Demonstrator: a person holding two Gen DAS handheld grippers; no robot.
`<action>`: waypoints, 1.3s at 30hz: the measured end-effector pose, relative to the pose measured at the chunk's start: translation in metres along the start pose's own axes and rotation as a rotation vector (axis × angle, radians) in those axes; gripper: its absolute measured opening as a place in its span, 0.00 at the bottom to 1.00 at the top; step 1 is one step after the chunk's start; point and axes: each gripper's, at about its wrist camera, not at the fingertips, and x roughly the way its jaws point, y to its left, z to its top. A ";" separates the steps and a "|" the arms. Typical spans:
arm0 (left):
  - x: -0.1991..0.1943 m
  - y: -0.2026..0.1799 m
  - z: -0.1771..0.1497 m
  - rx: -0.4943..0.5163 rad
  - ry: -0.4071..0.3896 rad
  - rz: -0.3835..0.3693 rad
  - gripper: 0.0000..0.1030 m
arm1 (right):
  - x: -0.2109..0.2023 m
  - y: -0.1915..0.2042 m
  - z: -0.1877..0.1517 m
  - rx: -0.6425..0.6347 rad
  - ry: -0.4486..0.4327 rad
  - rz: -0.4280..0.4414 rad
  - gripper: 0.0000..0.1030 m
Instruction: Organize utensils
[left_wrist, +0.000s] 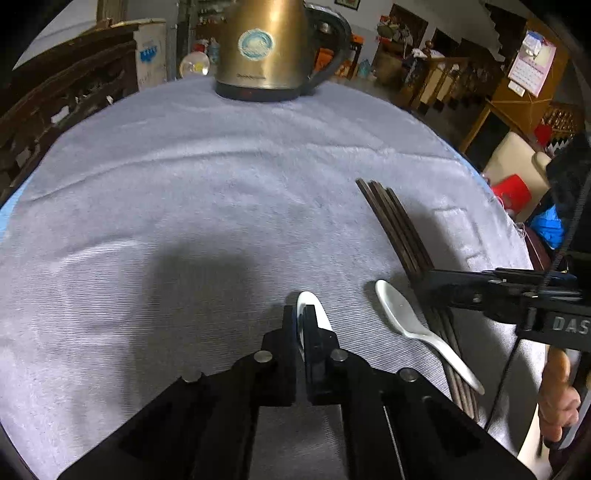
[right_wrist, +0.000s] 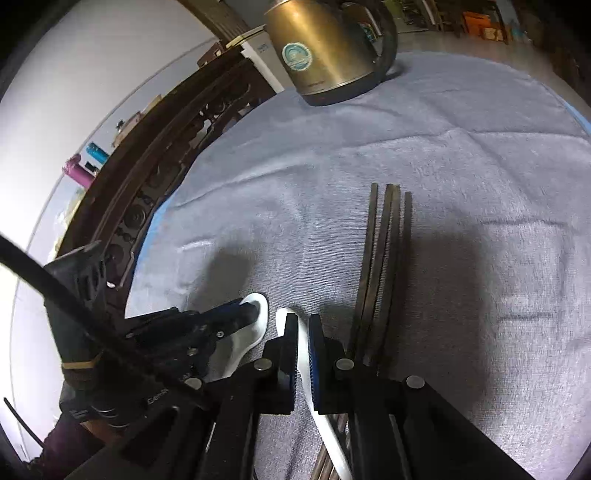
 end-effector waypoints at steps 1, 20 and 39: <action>-0.004 0.004 -0.001 -0.006 -0.010 -0.002 0.03 | 0.003 0.001 0.001 -0.005 0.006 -0.008 0.18; -0.088 0.040 -0.050 -0.183 -0.144 0.069 0.03 | -0.002 0.015 -0.016 -0.081 -0.057 -0.144 0.03; -0.221 -0.015 -0.123 -0.372 -0.496 0.180 0.03 | -0.168 0.032 -0.165 0.184 -0.858 -0.147 0.03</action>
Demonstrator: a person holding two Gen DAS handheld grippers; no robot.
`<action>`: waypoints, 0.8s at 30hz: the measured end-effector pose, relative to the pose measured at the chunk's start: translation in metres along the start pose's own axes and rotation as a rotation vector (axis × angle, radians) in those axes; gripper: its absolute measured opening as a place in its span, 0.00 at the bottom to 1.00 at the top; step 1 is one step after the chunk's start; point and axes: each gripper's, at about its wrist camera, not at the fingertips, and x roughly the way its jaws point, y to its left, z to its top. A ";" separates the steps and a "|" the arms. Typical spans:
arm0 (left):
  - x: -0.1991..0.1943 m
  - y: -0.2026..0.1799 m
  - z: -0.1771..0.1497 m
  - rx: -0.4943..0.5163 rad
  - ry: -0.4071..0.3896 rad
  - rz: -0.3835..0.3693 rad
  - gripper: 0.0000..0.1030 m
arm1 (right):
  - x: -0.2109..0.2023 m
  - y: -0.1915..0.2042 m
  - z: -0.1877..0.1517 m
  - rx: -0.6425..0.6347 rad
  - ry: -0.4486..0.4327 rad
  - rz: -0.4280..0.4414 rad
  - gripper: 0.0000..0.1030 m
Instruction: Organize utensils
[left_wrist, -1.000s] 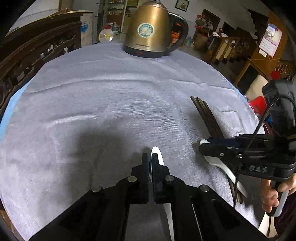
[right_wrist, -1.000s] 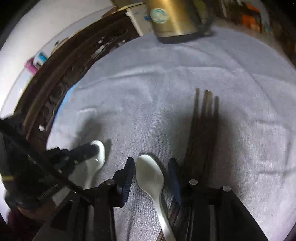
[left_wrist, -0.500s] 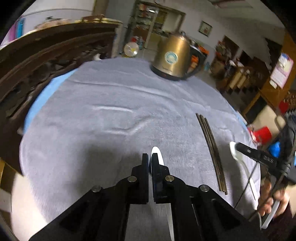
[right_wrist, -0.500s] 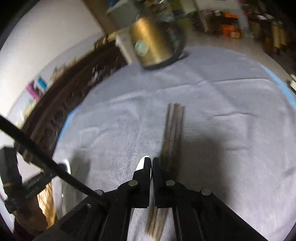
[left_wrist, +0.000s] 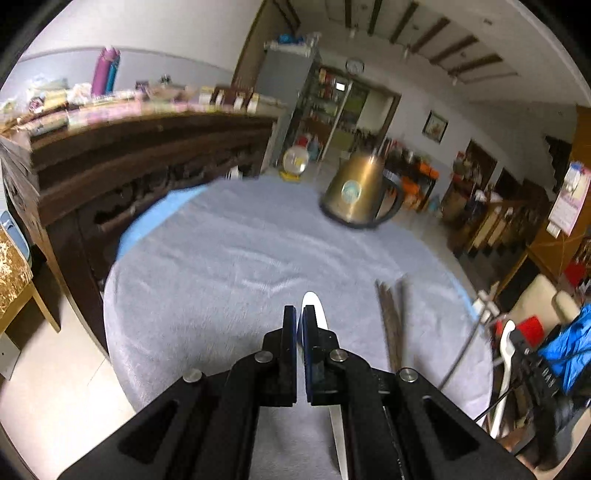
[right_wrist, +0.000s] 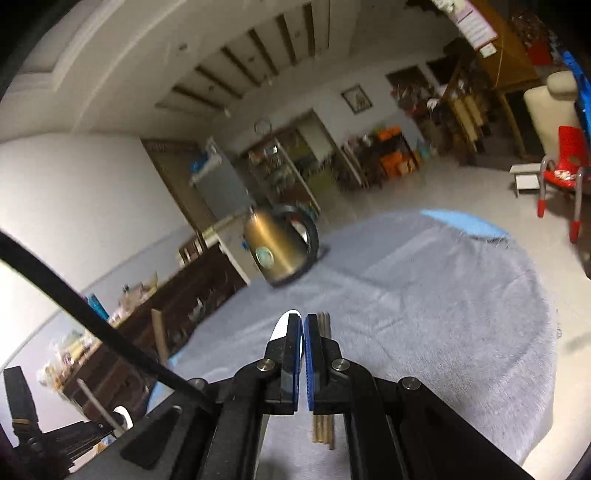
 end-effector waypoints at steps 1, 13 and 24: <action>-0.006 -0.002 0.001 0.001 -0.020 -0.004 0.03 | -0.008 0.006 0.001 -0.002 -0.040 -0.003 0.03; -0.037 -0.032 0.007 0.115 -0.137 -0.012 0.03 | -0.059 0.070 -0.023 -0.618 -0.372 -0.187 0.02; -0.042 -0.039 0.003 0.094 -0.160 -0.051 0.03 | -0.088 0.099 -0.026 -0.692 -0.645 -0.155 0.02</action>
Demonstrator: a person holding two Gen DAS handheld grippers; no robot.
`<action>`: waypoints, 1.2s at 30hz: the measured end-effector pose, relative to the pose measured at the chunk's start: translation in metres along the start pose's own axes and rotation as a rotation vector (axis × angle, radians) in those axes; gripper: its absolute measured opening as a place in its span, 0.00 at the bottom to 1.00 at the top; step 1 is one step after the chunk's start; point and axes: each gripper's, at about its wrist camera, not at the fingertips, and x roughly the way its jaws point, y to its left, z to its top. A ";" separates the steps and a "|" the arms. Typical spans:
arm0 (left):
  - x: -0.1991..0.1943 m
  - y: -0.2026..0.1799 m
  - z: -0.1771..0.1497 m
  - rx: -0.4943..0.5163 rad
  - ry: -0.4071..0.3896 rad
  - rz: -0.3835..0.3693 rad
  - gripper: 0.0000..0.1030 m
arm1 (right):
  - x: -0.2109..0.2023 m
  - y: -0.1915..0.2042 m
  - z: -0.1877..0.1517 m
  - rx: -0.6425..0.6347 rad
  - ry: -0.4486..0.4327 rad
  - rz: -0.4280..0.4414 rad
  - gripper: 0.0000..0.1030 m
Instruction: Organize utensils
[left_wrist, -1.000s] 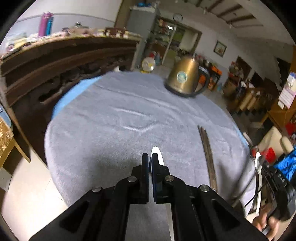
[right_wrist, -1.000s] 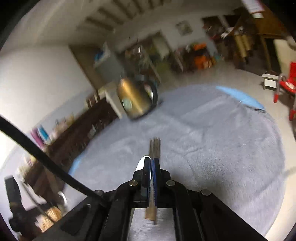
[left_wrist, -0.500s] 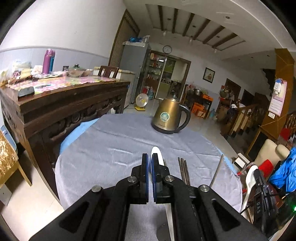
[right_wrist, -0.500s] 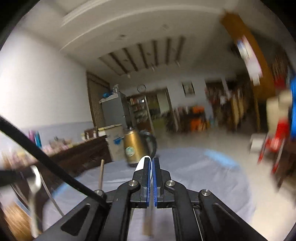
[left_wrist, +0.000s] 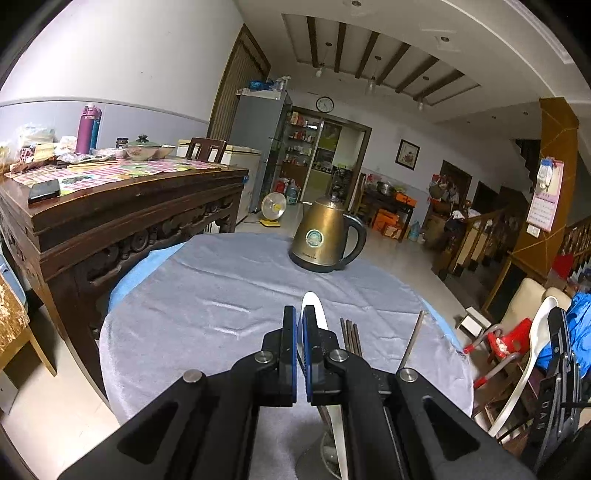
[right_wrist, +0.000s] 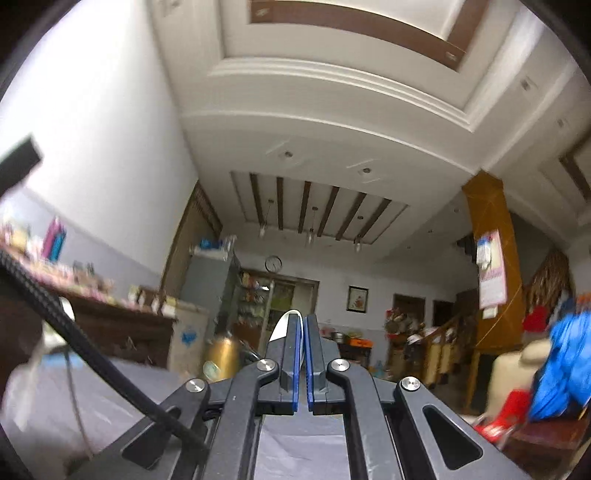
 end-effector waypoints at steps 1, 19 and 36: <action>0.001 0.000 -0.001 -0.005 -0.004 -0.006 0.03 | 0.001 -0.001 0.002 0.049 0.004 0.012 0.02; 0.024 -0.006 -0.012 -0.029 -0.047 0.016 0.03 | 0.007 0.015 -0.016 0.405 0.137 0.144 0.02; 0.031 -0.027 -0.032 0.071 -0.112 -0.029 0.03 | 0.019 0.049 -0.060 0.273 0.197 0.169 0.03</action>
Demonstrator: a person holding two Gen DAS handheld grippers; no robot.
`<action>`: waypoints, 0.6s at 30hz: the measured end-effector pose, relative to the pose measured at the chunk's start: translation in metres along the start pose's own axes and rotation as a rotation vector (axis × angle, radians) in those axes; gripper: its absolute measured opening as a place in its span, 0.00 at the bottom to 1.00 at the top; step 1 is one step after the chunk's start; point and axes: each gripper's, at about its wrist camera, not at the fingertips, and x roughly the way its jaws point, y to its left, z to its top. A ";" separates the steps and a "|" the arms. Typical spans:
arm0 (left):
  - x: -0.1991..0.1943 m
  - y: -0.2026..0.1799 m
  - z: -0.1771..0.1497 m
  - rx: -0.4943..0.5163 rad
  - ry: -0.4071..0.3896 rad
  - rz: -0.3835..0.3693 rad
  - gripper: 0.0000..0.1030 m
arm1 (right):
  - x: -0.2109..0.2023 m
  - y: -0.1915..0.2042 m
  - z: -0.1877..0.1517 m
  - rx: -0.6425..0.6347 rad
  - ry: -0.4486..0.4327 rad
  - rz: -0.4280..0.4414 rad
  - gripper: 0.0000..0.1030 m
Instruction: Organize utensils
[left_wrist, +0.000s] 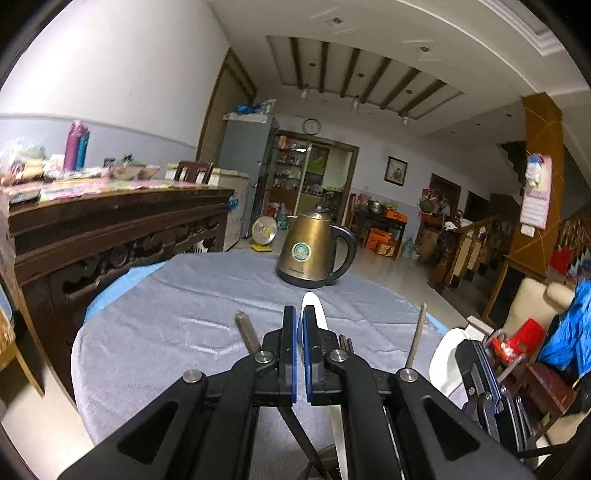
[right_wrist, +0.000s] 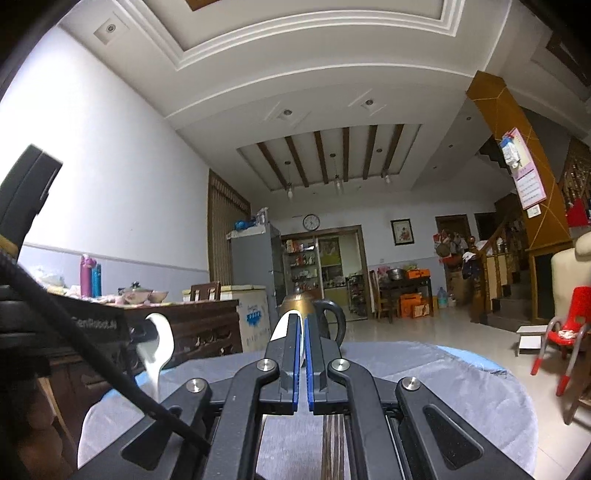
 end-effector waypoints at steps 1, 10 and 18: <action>0.000 -0.002 -0.002 0.014 -0.004 -0.014 0.03 | 0.000 0.000 -0.001 -0.001 0.007 0.005 0.03; -0.003 -0.014 -0.018 0.179 -0.013 -0.103 0.03 | -0.009 -0.009 -0.009 -0.022 0.060 0.076 0.03; -0.025 -0.007 -0.004 0.203 -0.052 -0.113 0.33 | -0.019 -0.018 -0.006 0.007 0.126 0.139 0.31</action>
